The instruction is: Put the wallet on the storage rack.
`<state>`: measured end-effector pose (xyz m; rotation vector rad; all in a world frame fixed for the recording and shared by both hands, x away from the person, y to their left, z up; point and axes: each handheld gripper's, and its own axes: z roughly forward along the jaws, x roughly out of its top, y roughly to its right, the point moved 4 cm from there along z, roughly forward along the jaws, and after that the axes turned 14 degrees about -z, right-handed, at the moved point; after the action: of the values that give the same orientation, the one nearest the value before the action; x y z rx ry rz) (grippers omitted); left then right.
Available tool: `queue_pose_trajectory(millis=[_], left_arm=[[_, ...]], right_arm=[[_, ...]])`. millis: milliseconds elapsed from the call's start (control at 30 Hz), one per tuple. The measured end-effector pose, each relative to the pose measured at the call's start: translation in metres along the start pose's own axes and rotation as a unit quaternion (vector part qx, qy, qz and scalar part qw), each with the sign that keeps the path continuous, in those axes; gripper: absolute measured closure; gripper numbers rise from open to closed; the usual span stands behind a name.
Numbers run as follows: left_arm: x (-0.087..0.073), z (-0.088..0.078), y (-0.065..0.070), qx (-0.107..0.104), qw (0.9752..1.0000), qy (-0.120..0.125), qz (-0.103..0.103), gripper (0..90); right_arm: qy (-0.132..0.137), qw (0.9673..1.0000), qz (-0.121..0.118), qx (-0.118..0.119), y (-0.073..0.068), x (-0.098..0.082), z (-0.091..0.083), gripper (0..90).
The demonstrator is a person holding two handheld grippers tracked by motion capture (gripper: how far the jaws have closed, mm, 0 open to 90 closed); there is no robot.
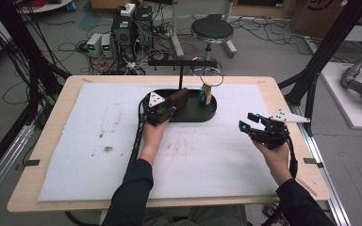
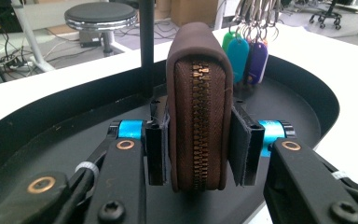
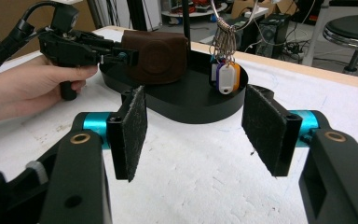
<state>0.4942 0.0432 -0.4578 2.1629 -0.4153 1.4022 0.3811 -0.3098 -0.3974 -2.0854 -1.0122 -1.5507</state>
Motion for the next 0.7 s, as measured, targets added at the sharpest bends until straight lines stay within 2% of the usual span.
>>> queue_pose_trajectory(millis=[133,267,467,600,700], left_arm=[[-0.001,0.0,-0.001,0.004,0.9999,-0.009,-0.004,56.4],[-0.001,0.0,-0.001,0.004,0.9999,-0.012,-0.004,53.7],[-0.001,-0.002,0.0,0.011,0.9998,-0.019,0.001,45.2],[0.002,-0.007,0.0,0.012,0.9996,-0.024,-0.003,36.1],[0.004,-0.012,0.001,0.013,0.9994,-0.031,-0.005,33.3]], right_arm=[[-0.002,1.0,-0.002,0.001,-0.001,0.0,0.001,41.2],[-0.002,1.0,-0.004,-0.001,-0.001,0.0,0.001,41.2],[-0.001,1.0,-0.005,-0.004,-0.001,0.0,0.001,39.7],[0.0,1.0,-0.003,-0.005,-0.001,0.0,0.0,39.5],[-0.002,1.0,-0.002,-0.005,-0.001,0.0,0.0,39.3]])
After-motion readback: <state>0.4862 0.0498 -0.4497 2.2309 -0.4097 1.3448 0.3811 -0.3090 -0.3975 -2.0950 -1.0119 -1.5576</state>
